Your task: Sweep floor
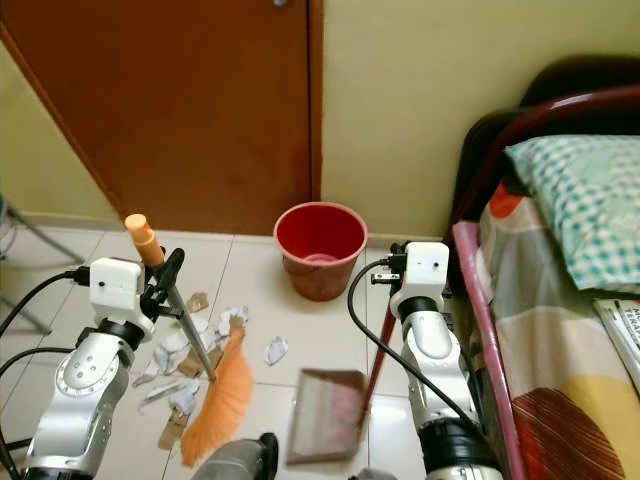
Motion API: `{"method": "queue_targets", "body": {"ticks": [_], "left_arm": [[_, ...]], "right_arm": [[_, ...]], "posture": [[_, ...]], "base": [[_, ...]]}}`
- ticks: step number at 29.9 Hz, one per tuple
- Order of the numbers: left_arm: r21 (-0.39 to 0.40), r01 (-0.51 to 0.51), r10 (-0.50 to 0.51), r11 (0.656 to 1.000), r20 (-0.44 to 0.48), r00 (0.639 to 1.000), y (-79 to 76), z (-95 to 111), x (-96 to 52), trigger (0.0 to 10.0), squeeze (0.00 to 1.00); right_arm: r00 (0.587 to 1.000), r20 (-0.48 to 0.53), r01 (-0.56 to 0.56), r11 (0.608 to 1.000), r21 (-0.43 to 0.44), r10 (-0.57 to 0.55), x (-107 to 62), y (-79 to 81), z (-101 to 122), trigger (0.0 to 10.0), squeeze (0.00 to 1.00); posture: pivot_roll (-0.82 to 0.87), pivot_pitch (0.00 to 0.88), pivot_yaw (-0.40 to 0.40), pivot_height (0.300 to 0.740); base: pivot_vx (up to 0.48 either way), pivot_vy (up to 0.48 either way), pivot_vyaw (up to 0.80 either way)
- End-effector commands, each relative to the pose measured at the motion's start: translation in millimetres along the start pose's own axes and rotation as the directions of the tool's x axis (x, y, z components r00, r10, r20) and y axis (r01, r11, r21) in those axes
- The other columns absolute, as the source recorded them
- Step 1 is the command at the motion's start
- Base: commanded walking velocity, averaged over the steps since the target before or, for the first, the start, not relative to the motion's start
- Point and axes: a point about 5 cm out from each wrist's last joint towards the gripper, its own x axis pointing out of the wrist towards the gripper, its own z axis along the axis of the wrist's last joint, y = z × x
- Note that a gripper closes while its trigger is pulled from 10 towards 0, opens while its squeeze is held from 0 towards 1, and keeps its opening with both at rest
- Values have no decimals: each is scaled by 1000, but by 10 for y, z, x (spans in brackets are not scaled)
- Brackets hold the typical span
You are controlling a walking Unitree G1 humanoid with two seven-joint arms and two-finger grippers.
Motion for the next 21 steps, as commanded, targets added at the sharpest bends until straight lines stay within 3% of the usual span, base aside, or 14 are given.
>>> {"method": "queue_targets", "body": {"ticks": [1,4,8,15,19,21], "left_arm": [[12,7,-7,1000,11,1000,12,50,23,10000,0],[-3,31,-31,1000,11,999,-19,50,29,10000,0],[5,141,-141,990,0,990,-167,31,38,10000,0],[36,149,-150,988,22,988,-223,64,124,10000,0],[14,235,-235,972,62,970,-393,138,221,10000,0],[-42,378,-374,925,76,924,-593,187,230,10000,0]], "right_arm": [[1000,28,15,1000,-23,-15,43,-6,72,10000,0],[998,12,59,996,-67,-58,38,-44,39,10000,0],[986,10,164,977,-139,-164,56,-145,16,10000,0],[968,15,248,958,-146,-249,110,-194,38,10000,0],[947,32,320,933,-163,-319,152,-226,69,10000,0],[938,42,345,923,-172,-343,198,-219,100,10000,0]], "posture": [[13,72,5,740],[13,72,5,740],[14,71,7,740],[13,82,9,740],[14,88,5,740],[10,92,6,740]], "base": [[0,0,0],[0,0,0],[0,0,0],[0,0,0],[0,0,0],[0,0,0]]}}
